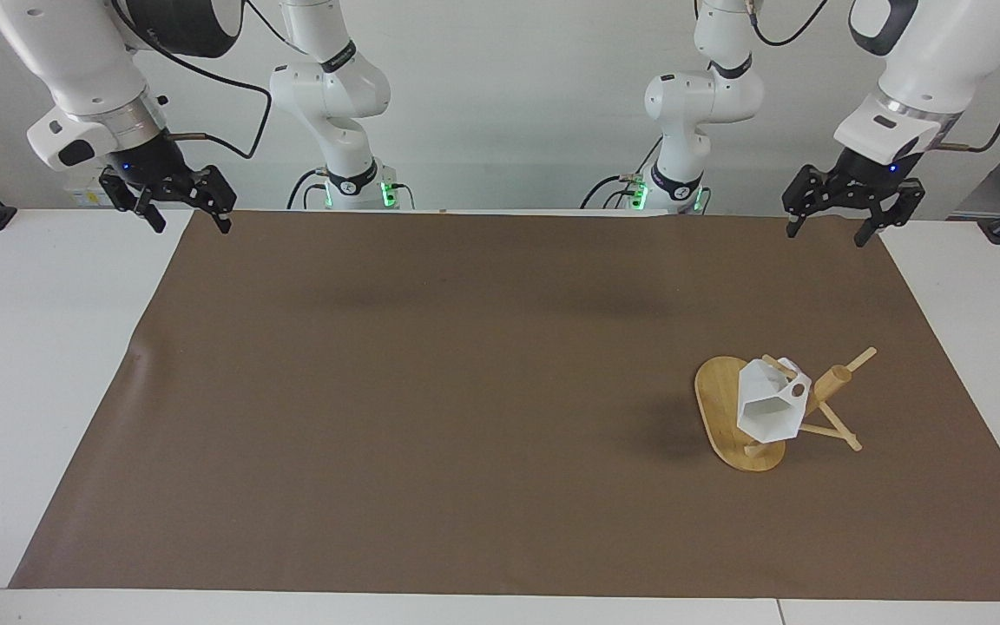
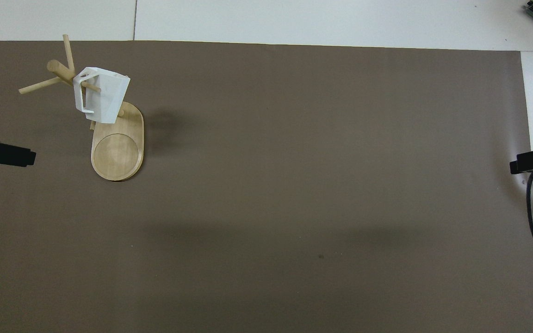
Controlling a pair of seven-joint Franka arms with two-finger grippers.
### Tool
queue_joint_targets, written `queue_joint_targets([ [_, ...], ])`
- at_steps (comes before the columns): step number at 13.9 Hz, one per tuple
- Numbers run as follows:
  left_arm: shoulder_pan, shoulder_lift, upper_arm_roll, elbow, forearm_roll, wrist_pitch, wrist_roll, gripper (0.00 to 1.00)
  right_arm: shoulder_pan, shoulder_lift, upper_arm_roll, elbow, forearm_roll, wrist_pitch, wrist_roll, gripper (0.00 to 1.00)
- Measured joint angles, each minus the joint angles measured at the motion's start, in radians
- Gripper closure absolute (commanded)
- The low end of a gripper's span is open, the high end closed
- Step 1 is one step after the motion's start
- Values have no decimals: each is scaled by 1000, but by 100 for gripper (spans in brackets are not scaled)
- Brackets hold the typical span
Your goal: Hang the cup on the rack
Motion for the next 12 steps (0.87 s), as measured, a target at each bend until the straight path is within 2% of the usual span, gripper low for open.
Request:
queue_joint_targets([
  [6, 19, 1, 13, 121, 0, -183, -2, 0, 0, 0, -2, 0, 0, 0, 0, 0],
  [12, 16, 6, 20, 126, 0, -198, -2, 0, 0, 0, -2, 0, 0, 0, 0, 0],
])
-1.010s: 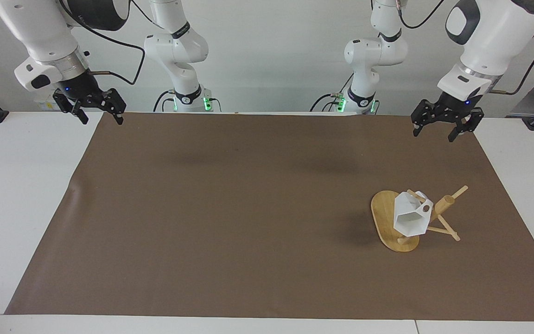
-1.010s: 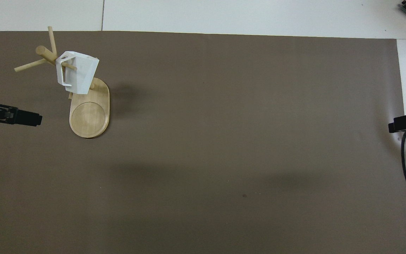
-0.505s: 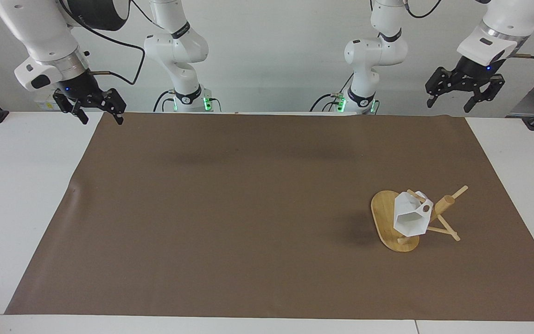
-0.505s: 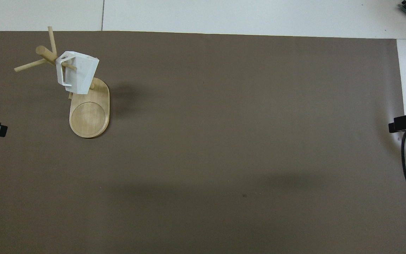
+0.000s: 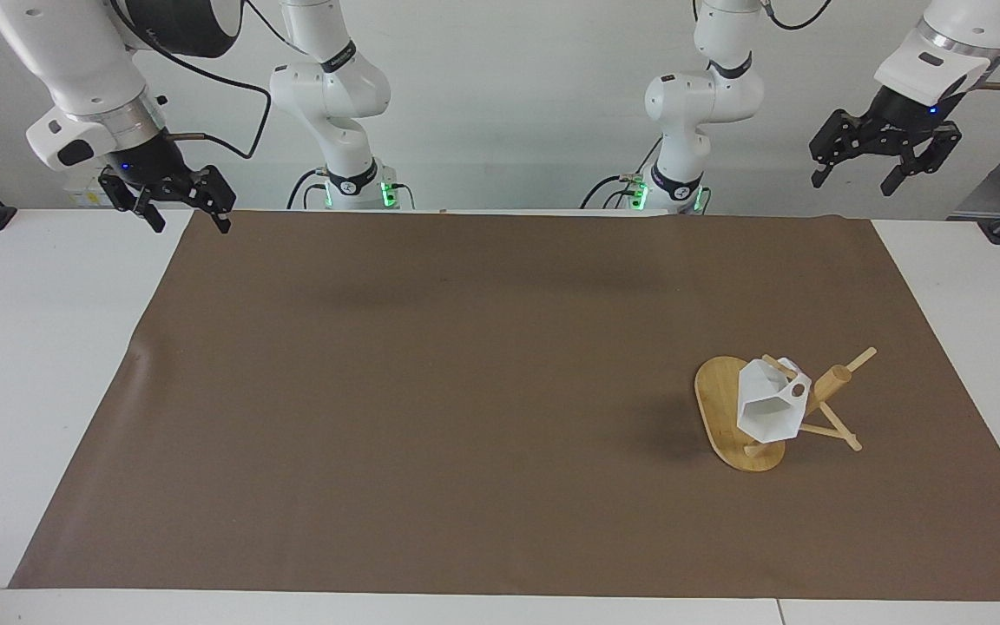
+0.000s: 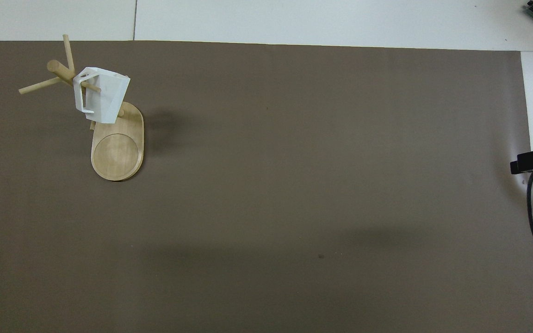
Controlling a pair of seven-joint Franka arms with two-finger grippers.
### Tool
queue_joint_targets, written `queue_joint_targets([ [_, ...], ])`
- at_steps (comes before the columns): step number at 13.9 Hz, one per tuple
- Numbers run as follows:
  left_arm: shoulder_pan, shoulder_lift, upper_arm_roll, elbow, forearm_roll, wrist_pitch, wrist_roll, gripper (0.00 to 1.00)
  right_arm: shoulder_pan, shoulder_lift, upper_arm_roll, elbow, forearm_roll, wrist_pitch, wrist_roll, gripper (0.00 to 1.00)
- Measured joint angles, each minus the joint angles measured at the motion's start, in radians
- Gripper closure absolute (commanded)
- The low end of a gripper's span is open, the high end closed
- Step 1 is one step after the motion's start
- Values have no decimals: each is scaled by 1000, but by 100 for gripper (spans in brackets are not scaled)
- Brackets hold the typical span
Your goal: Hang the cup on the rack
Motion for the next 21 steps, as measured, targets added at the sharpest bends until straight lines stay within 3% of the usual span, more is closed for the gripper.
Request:
queue_joint_targets([
  [3, -10, 10, 7, 0, 0, 10, 0, 0, 1, 0, 0, 0, 0, 0, 0, 0],
  [7, -96, 38, 127, 6, 0, 11, 0, 0, 1, 0, 0, 0, 0, 0, 0, 0],
  [11, -96, 35, 132, 13, 1, 9, 5, 0, 1, 0, 0, 0, 0, 0, 0, 0],
  [21, 43, 27, -21, -9, 4, -4, 11, 0, 1, 0, 0, 0, 0, 0, 0, 0],
])
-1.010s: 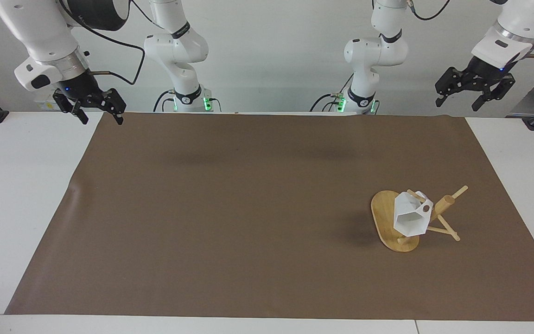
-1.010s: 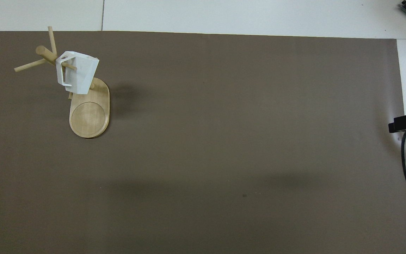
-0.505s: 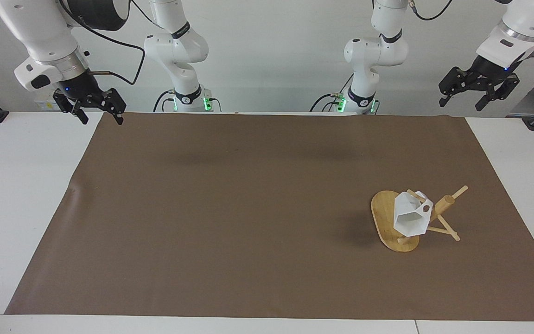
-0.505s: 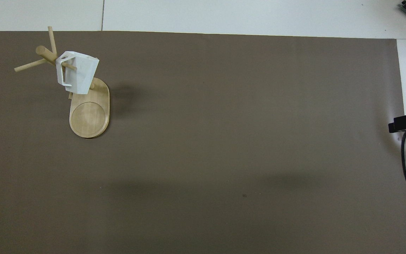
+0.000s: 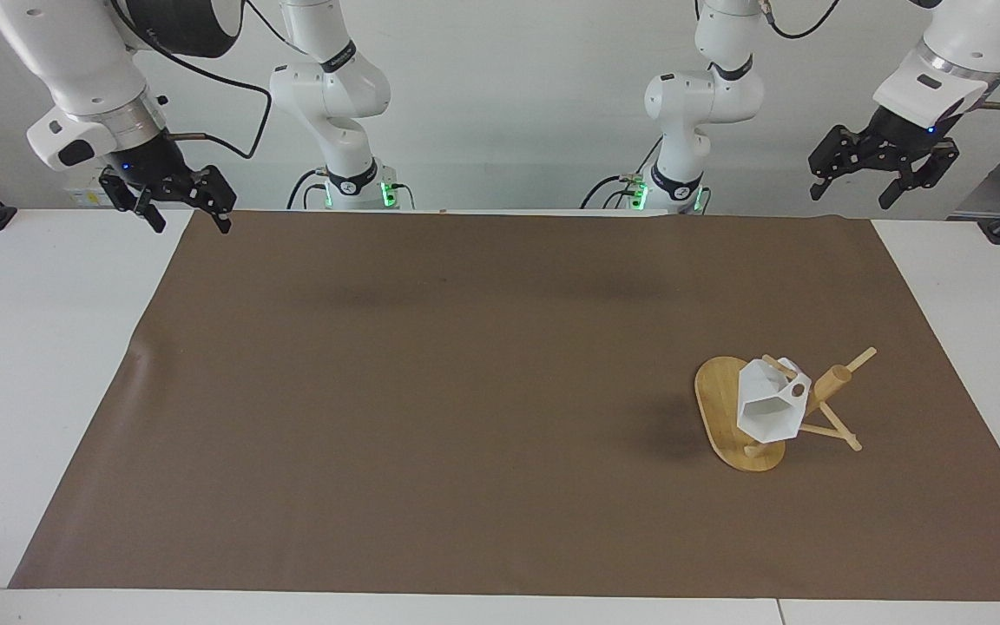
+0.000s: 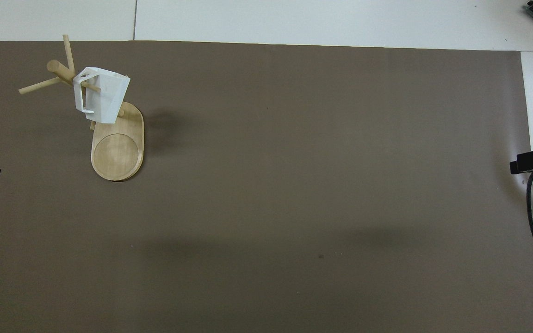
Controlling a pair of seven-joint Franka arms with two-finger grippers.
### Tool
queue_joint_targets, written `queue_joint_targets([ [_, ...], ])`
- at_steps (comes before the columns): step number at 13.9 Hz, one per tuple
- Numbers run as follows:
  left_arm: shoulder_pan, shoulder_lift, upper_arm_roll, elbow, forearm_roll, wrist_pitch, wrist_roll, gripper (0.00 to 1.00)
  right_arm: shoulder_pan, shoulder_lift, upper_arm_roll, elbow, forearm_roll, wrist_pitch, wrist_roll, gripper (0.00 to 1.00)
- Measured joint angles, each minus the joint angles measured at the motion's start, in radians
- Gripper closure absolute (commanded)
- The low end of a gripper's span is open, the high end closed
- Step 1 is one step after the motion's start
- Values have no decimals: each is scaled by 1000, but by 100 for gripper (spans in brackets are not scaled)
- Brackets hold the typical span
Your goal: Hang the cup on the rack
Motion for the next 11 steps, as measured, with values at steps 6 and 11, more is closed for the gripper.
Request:
queue_joint_targets([
  [6, 1, -6, -2, -8, 0, 0, 0, 0, 0, 0, 0, 0, 0, 0, 0, 0],
  [11, 7, -6, -2, -8, 0, 2, 0, 0, 0, 0, 0, 0, 0, 0, 0, 0],
])
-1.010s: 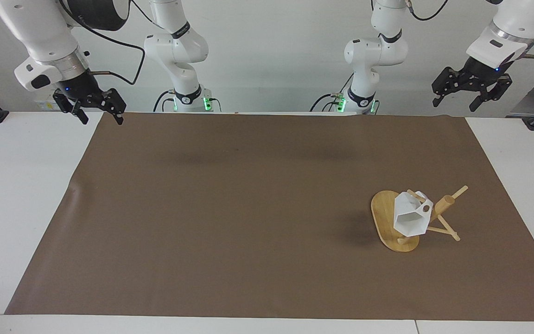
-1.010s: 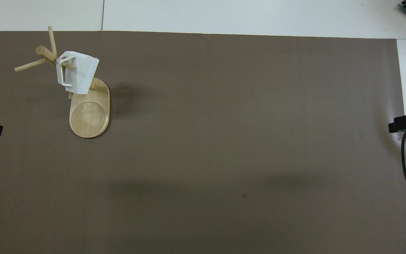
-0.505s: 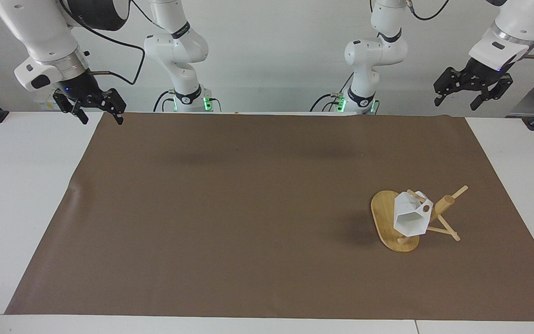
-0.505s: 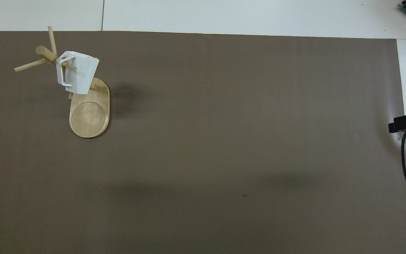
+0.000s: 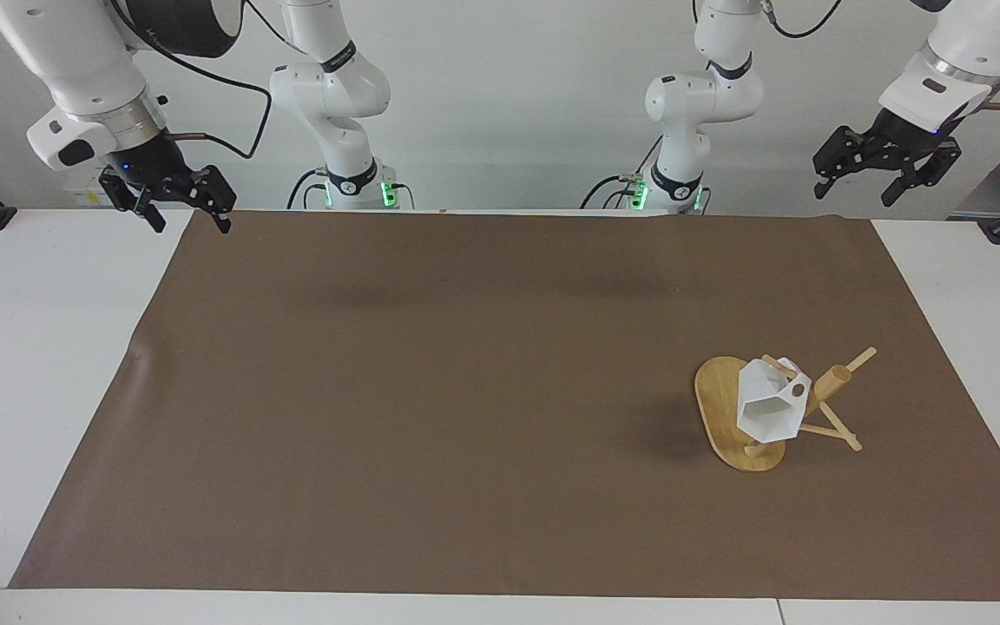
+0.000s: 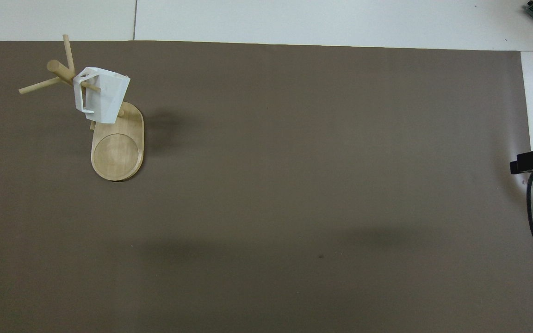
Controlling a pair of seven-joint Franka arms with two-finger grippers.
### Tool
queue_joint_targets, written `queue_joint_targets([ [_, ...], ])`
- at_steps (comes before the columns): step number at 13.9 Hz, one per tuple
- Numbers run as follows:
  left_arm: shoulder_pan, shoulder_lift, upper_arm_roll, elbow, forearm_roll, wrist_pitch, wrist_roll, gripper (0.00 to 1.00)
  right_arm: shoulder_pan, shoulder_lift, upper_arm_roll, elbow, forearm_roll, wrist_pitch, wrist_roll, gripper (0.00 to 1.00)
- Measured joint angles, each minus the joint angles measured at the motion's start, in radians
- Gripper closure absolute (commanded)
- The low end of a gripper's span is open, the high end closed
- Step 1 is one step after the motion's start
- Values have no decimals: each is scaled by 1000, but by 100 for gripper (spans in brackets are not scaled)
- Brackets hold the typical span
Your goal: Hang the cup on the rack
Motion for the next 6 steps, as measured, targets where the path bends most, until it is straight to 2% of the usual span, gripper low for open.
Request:
queue_joint_targets([
  [6, 2, -5, -2, -34, 0, 95, -20, 0, 0, 0, 0, 0, 0, 0, 0, 0],
])
